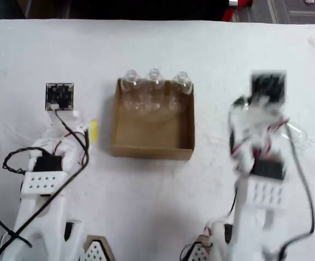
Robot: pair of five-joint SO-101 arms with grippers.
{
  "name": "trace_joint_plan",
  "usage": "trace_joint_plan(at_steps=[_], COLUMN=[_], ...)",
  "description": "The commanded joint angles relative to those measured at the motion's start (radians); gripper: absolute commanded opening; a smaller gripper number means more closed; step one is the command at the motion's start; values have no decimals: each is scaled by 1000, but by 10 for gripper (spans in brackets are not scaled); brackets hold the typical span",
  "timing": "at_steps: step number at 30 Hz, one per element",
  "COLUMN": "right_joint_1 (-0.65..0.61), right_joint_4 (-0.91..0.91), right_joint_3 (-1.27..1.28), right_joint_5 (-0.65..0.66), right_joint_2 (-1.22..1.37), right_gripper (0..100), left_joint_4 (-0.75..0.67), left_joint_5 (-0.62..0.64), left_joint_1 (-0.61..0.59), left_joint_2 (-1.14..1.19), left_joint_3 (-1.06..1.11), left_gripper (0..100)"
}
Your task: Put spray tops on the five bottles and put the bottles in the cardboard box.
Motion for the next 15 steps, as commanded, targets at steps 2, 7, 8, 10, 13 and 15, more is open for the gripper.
trace_joint_plan(at_steps=[2,7,8,10,13,15], right_joint_1=[101,157,171,197,211,209], right_joint_4=[44,45,48,48,42,42], right_joint_3=[-393,-638,-684,-763,-870,-948], right_joint_5=[-155,-279,-305,-370,-430,-433], right_joint_2=[383,690,748,854,1010,1115], right_gripper=[15,33,59,136,227,232], left_joint_4=[-32,-32,-32,-32,-32,-34], left_joint_5=[-11,-11,-11,-11,-11,-11], left_joint_1=[-1,-1,-1,-1,-1,2], left_joint_2=[1,1,1,1,1,1], left_joint_3=[-9,-8,-8,-8,-8,-8], left_gripper=[203,203,203,203,203,203])
